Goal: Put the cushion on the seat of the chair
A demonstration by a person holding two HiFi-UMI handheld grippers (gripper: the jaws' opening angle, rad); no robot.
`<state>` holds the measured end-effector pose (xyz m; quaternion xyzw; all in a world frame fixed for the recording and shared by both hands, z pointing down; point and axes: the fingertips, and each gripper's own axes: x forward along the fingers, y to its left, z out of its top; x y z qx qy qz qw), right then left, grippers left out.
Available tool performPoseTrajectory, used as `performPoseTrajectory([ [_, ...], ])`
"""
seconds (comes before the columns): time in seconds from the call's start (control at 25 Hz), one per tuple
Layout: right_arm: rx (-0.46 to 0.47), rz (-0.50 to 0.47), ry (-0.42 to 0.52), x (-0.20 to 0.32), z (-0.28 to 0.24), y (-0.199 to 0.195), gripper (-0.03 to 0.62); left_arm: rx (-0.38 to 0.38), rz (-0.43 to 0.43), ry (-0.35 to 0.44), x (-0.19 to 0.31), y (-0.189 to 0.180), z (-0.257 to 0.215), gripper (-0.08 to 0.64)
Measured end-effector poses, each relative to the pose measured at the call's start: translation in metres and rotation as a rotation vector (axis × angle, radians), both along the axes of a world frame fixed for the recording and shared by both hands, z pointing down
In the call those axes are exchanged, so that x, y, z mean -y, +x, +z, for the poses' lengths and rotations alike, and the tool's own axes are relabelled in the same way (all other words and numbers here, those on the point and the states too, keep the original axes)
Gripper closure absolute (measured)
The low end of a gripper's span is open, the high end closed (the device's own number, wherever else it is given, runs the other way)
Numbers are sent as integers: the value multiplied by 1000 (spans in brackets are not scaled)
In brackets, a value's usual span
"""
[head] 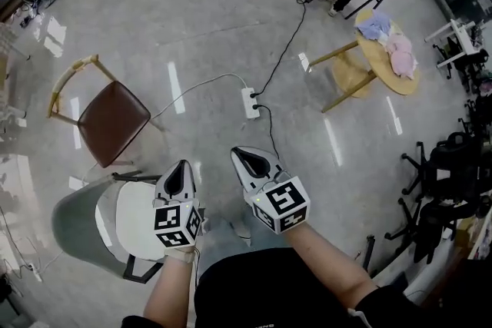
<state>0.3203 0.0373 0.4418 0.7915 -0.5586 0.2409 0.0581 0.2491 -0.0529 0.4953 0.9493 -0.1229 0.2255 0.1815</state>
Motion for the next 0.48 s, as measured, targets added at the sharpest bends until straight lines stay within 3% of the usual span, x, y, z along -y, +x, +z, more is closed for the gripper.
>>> performPoseTrajectory([
  [0.48,-80,61,146,-35,-68,30,584,-173,156,112,-51,56,-104,548],
])
